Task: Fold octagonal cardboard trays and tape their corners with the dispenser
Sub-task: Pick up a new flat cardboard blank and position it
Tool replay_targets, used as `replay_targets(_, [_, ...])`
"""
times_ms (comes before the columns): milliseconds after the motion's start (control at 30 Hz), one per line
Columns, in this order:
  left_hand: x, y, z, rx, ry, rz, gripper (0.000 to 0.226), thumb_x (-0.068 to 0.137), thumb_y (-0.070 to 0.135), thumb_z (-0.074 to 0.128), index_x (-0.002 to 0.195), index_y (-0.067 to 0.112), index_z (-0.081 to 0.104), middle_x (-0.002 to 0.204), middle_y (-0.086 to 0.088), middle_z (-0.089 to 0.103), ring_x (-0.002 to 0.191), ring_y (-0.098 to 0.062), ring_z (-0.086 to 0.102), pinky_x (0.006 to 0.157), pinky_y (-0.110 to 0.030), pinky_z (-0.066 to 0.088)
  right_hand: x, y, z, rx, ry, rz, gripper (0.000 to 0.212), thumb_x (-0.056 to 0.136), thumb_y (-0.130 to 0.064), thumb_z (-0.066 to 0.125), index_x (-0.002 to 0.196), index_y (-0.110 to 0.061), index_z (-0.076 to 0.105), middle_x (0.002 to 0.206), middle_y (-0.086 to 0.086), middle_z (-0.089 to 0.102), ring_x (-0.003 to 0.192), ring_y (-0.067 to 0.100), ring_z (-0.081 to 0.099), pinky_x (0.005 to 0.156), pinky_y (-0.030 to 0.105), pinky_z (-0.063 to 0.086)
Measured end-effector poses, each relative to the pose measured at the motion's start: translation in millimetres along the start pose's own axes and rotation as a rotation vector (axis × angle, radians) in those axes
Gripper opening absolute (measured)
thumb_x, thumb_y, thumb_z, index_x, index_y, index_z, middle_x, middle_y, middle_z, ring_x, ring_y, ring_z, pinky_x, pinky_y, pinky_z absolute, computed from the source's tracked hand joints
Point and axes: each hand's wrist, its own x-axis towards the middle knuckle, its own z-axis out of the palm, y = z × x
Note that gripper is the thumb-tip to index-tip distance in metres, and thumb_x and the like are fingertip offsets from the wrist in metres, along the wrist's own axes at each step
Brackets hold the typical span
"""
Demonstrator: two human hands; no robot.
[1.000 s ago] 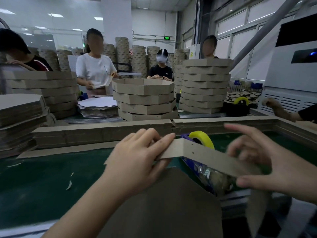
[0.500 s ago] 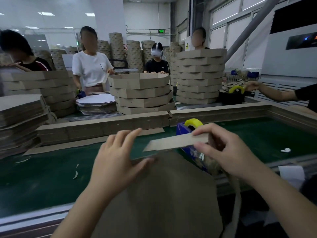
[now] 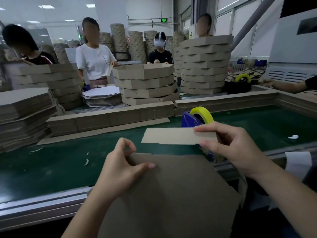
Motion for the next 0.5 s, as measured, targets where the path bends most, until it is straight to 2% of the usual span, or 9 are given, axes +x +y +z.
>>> replay_targets(133, [-7,0,-1,-0.037,0.027,-0.034,0.063,0.054,0.026,0.092,0.086,0.029,0.038,0.064,-0.011,0.063,0.05,-0.009,0.048,0.045,-0.024,0.041,-5,10,8,-0.007,-0.082,0.02,0.037,0.069,-0.03,0.073,0.105,-0.02,0.074,0.108,-0.007,0.071,0.104,0.008,0.064,0.084,0.019,0.051])
replay_targets(200, [-9,1,-2,-0.049,0.011,-0.042,0.065,0.052,0.029,0.092,0.086,0.035,0.037,0.068,-0.009,0.068,0.051,-0.011,0.052,0.045,-0.024,0.044,-6,13,10,-0.031,-0.116,0.02,0.038,0.072,-0.03,0.072,0.108,-0.02,0.073,0.11,-0.008,0.071,0.107,0.007,0.063,0.087,0.019,0.05])
replay_targets(267, [-11,4,-2,-0.074,0.003,-0.054,0.065,0.046,0.038,0.091,0.082,0.041,0.037,0.072,-0.01,0.07,0.053,-0.016,0.057,0.048,-0.031,0.048,-7,15,11,-0.037,-0.141,0.02,0.037,0.073,-0.031,0.072,0.108,-0.022,0.073,0.11,-0.009,0.07,0.108,0.006,0.062,0.087,0.018,0.05])
replay_targets(333, [-13,6,-3,-0.095,-0.001,-0.072,0.064,0.039,0.048,0.085,0.08,0.043,0.037,0.073,-0.008,0.071,0.052,-0.014,0.057,0.048,-0.033,0.049,-7,15,12,-0.045,-0.158,0.022,0.036,0.072,-0.034,0.072,0.106,-0.025,0.073,0.11,-0.011,0.07,0.108,0.004,0.062,0.088,0.017,0.049])
replay_targets(400, [-14,6,-3,-0.101,-0.009,-0.076,0.065,0.037,0.05,0.083,0.081,0.043,0.037,0.071,-0.005,0.072,0.051,-0.012,0.056,0.046,-0.032,0.048,-7,16,13,-0.032,-0.167,0.029,0.034,0.071,-0.036,0.072,0.103,-0.028,0.074,0.109,-0.011,0.071,0.107,0.005,0.063,0.088,0.018,0.05])
replay_targets(500, [-15,7,-4,-0.103,-0.019,-0.07,0.064,0.04,0.047,0.086,0.082,0.044,0.038,0.071,-0.009,0.071,0.051,-0.015,0.055,0.047,-0.036,0.049,-6,17,16,-0.045,-0.194,0.021,0.033,0.071,-0.032,0.073,0.103,-0.028,0.074,0.106,-0.009,0.071,0.103,0.004,0.064,0.086,0.013,0.047])
